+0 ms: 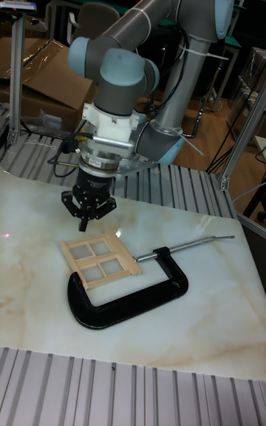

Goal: Open a sliding window

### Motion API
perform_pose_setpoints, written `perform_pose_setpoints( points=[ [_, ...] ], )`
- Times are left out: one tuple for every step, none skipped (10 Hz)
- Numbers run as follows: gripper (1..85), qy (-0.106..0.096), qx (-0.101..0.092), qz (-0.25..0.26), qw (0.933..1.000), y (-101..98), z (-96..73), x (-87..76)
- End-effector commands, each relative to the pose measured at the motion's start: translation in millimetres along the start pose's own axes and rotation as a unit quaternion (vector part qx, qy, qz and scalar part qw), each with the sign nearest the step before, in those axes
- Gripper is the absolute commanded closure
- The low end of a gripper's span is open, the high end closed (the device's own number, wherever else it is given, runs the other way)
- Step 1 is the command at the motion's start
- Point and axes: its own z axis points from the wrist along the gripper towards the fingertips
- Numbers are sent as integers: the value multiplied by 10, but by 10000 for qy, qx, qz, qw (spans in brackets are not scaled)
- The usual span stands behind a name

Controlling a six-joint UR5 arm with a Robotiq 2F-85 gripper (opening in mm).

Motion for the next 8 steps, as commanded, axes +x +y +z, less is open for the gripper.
perform_pose_setpoints(
  points=[
    [850, -16, 46, 1, 10000, 72, 175, -45],
    [850, -3, 75, -40, 10000, 59, 185, -41],
    [850, 6, 81, -49, 10000, 67, 198, -35],
    [850, 3, 112, -59, 9999, 81, 234, -40],
    [850, -1, 183, -97, 9998, 71, 259, -46],
    [850, -2, 175, -112, 9998, 81, 277, -53],
    [850, -10, 169, -111, 9998, 99, 286, -56],
    [850, -19, 162, -103, 9998, 120, 293, -59]
  ],
)
